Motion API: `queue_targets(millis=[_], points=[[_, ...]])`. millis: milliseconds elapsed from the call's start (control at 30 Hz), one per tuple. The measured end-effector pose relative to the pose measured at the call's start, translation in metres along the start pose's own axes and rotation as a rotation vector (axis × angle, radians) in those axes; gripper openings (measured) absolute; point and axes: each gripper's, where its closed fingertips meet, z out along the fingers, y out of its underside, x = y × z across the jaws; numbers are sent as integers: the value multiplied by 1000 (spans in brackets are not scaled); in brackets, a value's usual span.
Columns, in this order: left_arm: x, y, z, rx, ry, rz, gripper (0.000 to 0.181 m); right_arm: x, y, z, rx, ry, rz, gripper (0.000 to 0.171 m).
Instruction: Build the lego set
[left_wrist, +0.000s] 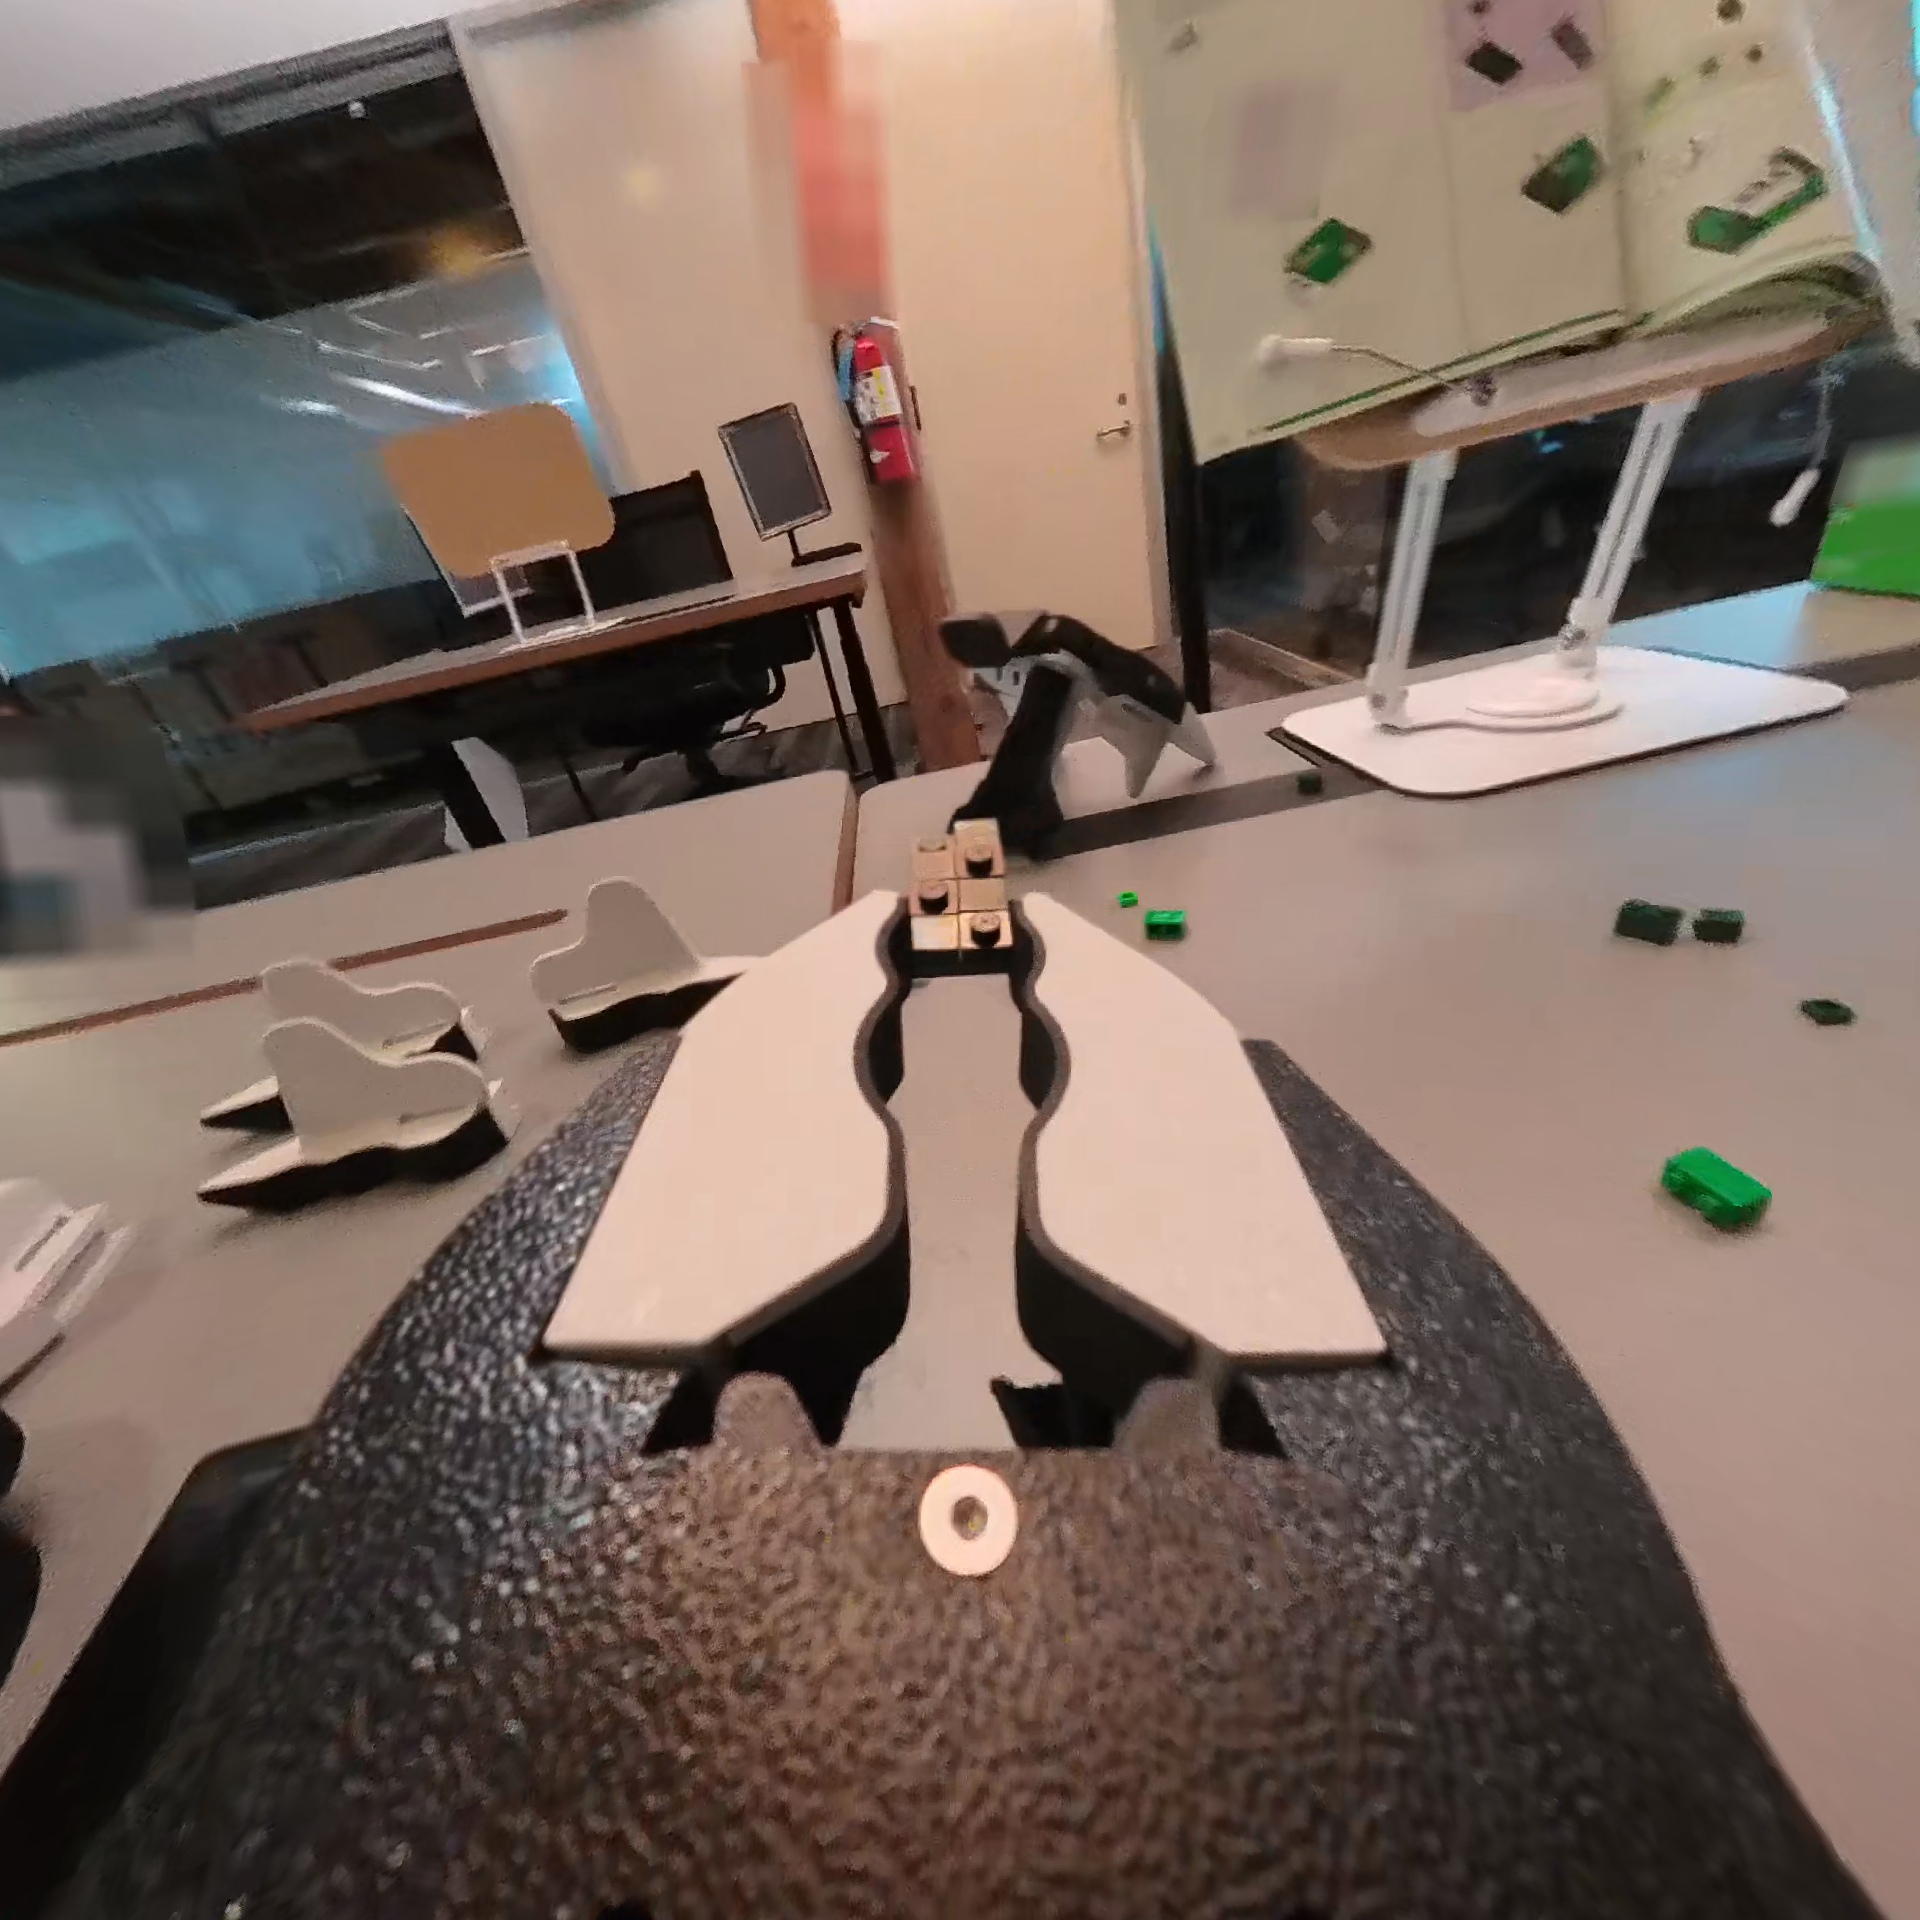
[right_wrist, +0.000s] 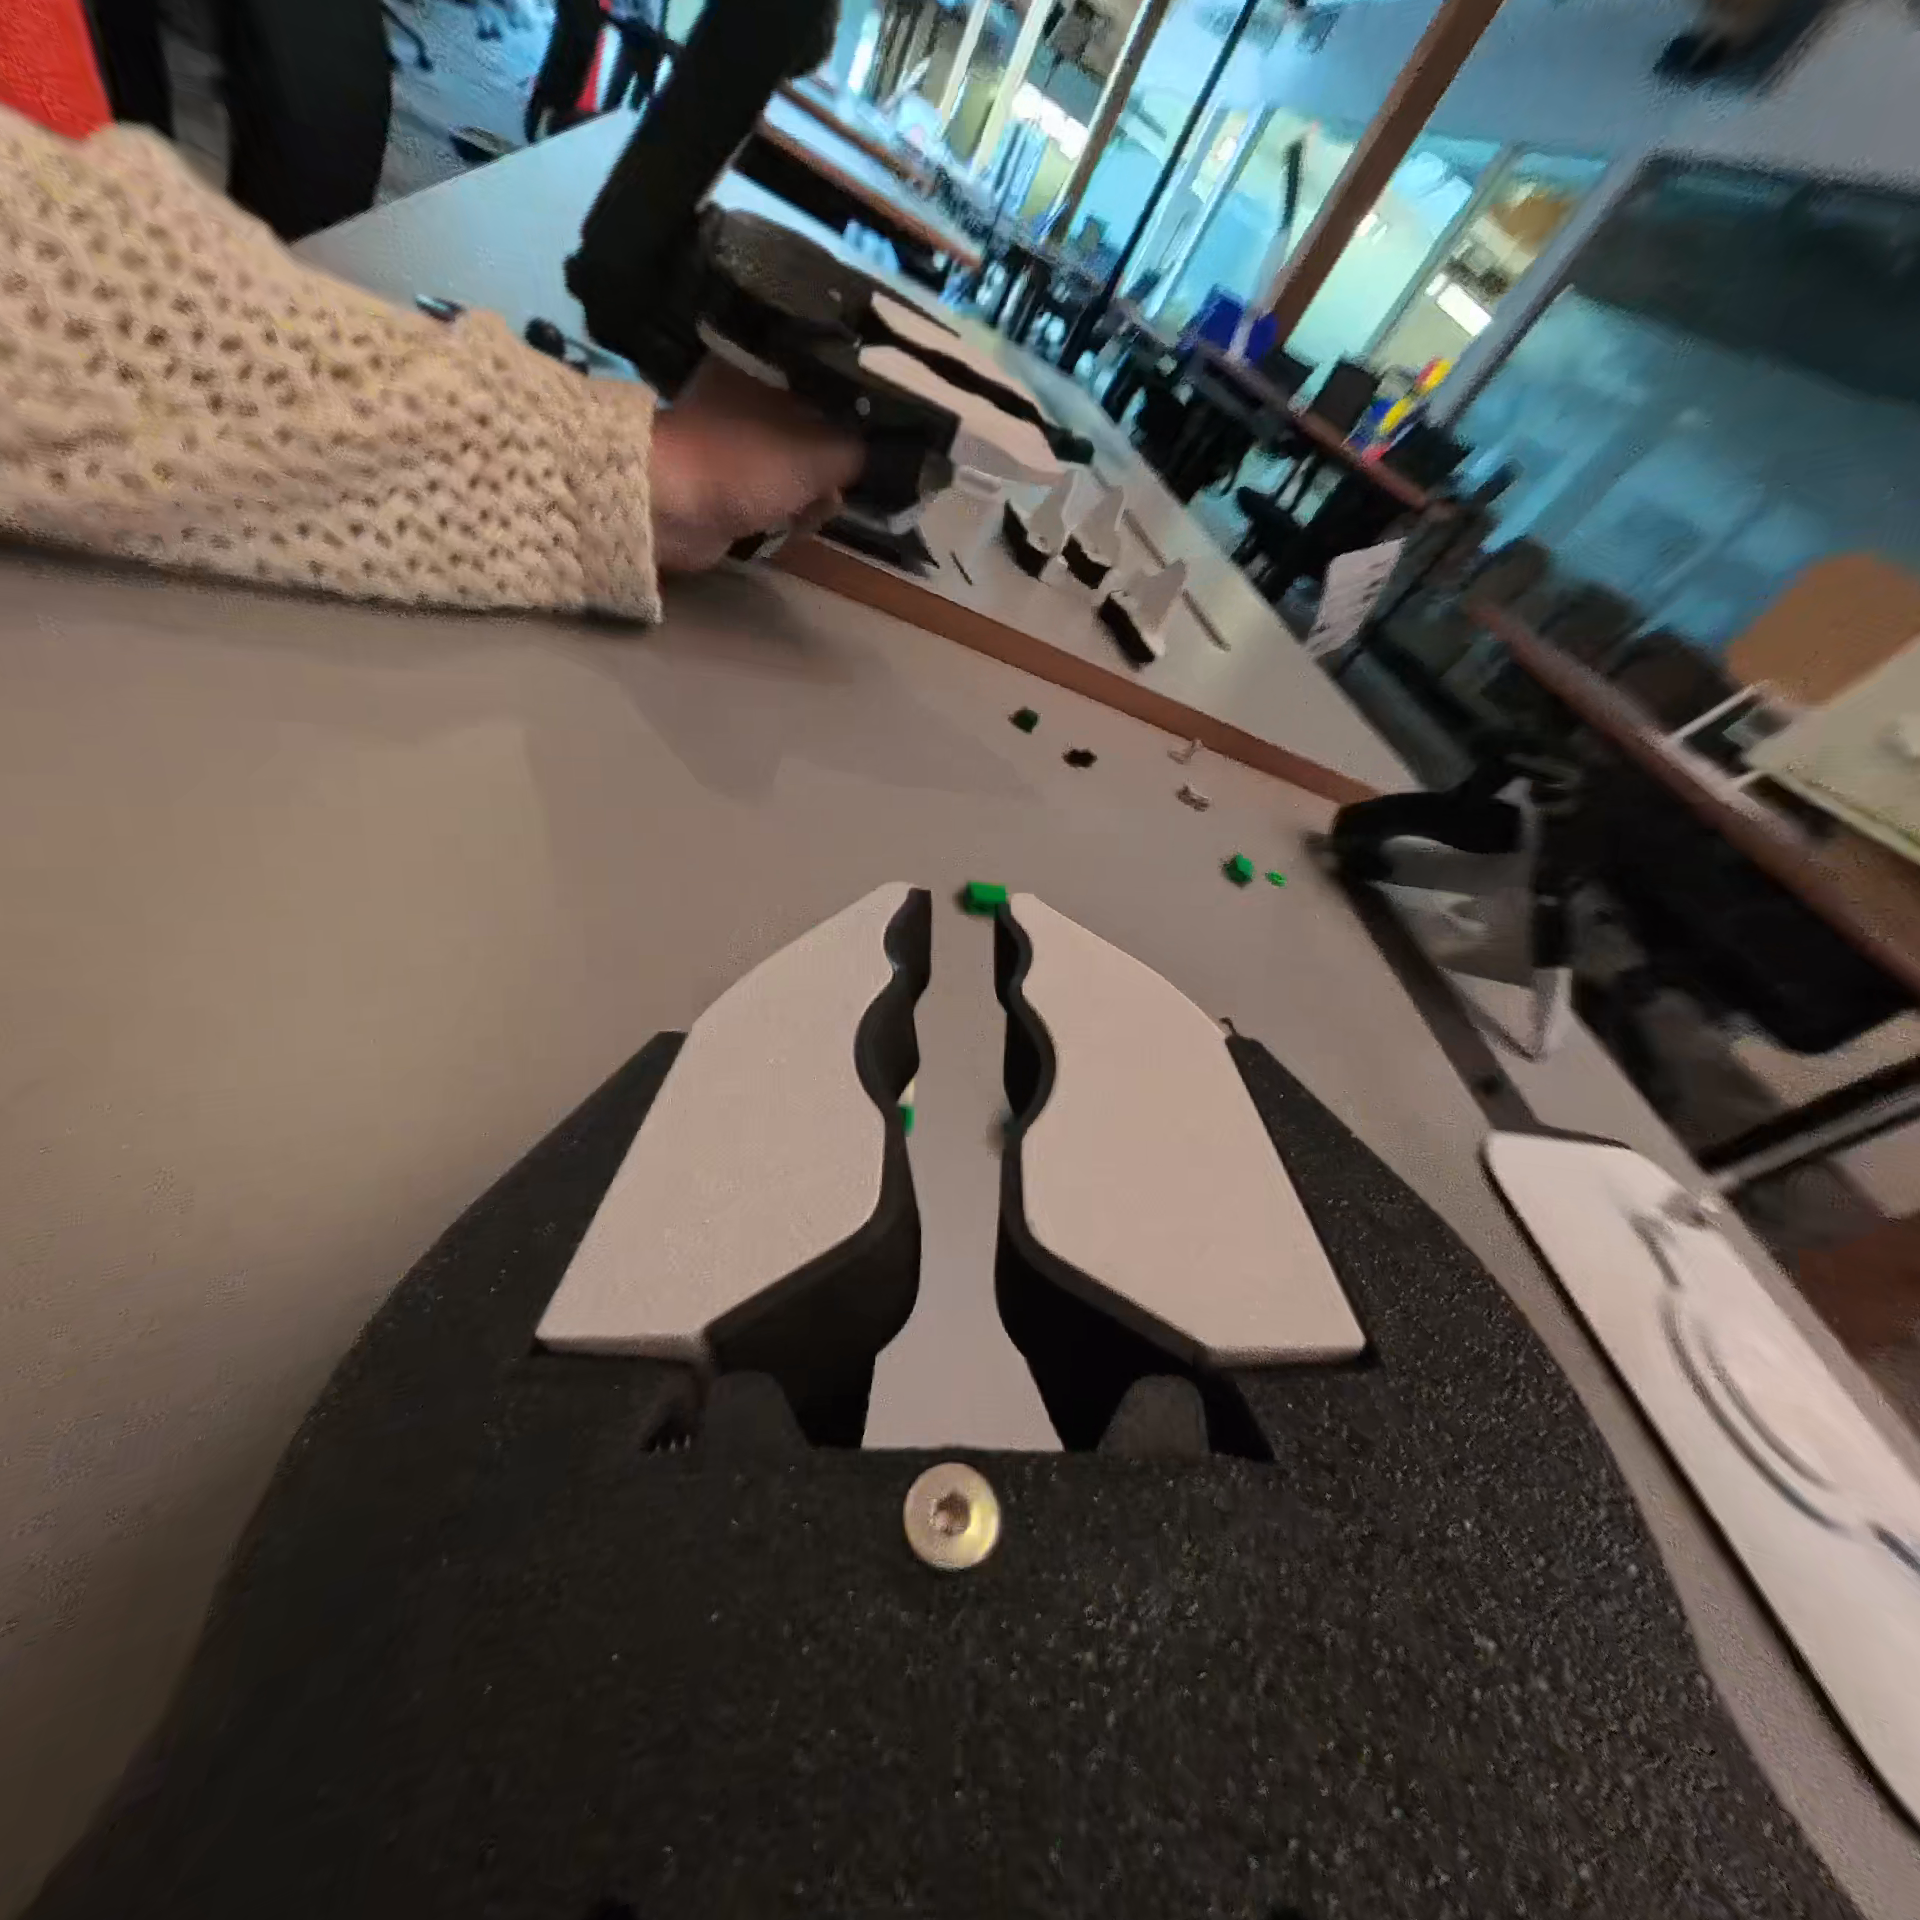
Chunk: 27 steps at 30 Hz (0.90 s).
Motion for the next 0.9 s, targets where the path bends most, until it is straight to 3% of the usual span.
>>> queue_targets(millis=[167,333,400,567,900], points=[[0,9,3,-6,5,-12,17,33,-8,109,-225,-198,111,16],[-8,14,0,6,-2,-83,17,38,35,205,-535,-403,478,20],[-10,14,-1,10,0,-111,17,48,48,234,-541,-340,563,18],[-6,11,-1,12,15,-107,17,55,74,263,-612,-229,455,20],[4,3,-3,17,26,10,17,60,77,280,-666,-260,413,15]])
